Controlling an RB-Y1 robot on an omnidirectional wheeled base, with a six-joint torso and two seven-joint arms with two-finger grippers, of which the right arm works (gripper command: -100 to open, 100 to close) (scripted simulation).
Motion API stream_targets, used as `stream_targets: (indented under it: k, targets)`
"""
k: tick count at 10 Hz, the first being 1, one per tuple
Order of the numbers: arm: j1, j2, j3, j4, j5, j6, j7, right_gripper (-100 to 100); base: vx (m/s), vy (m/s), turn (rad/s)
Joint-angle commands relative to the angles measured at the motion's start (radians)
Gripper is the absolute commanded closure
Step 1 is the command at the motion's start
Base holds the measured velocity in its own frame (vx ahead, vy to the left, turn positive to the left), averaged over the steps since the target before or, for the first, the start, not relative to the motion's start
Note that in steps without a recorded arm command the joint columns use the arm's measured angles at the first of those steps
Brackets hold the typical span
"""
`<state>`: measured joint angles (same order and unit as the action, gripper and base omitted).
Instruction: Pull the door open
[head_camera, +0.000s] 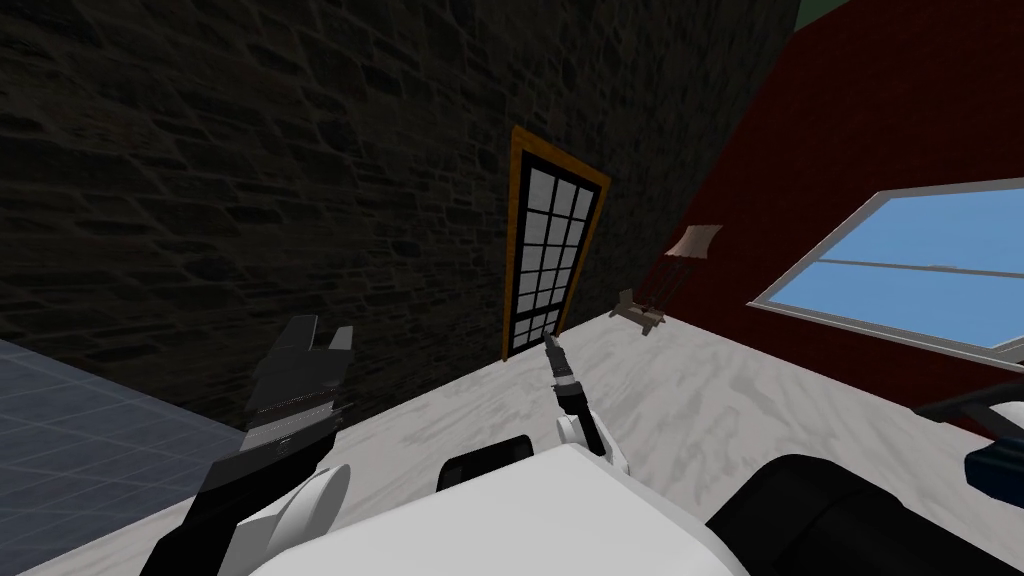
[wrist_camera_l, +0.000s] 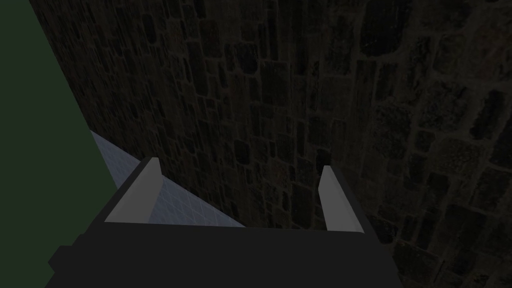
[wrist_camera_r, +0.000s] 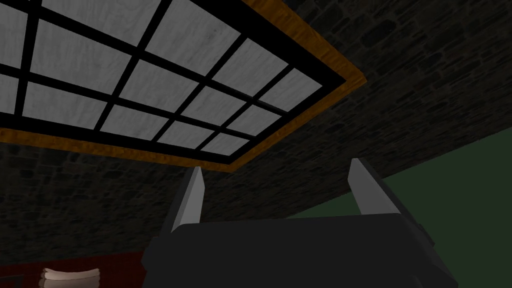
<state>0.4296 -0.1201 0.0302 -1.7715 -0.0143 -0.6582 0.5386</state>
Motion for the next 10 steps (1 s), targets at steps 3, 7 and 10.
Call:
stream_targets:
  k: [3, 7, 10]
  targets:
    - [-0.012, -0.007, -0.006, 0.073, 0.006, -0.022, 0.072, -100, 0.104, -0.029, 0.075]
    - [-0.024, -0.014, -0.011, 0.148, 0.014, -0.043, 0.15, -100, 0.091, -0.033, 0.068]
    - [-0.033, -0.018, -0.015, 0.204, 0.019, -0.058, 0.209, -100, 0.091, -0.038, 0.073]
